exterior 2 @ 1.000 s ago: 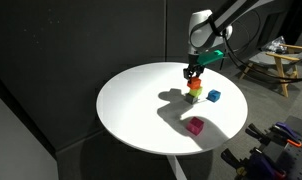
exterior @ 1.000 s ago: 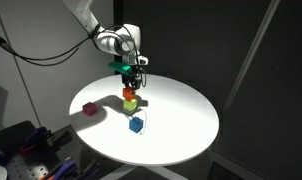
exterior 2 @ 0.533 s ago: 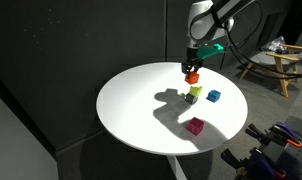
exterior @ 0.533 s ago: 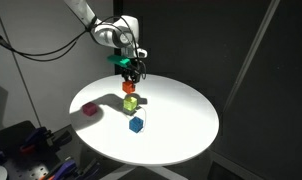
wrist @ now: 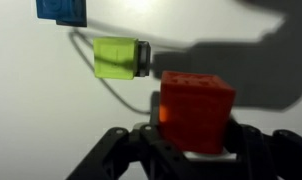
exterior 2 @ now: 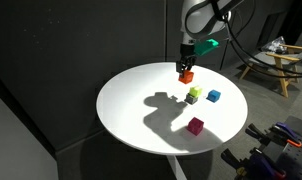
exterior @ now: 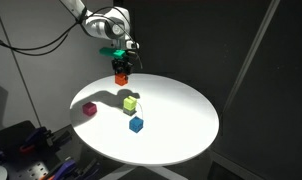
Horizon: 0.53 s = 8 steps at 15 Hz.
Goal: Pick up the orange block and put it on the table
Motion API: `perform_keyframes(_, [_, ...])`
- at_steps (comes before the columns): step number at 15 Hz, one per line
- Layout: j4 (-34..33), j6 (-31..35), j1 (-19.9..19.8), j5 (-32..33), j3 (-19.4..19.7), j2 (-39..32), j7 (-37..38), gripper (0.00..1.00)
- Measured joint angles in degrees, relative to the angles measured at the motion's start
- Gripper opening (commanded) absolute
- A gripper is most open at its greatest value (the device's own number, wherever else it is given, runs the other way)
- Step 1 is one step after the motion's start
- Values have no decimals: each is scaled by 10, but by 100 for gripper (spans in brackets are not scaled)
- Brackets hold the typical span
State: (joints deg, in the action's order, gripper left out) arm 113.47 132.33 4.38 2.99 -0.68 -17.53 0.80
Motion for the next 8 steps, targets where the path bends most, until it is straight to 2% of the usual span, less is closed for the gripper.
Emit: perform_keyframes(8, [23,-7,1,0,-20,-1,-107,30])
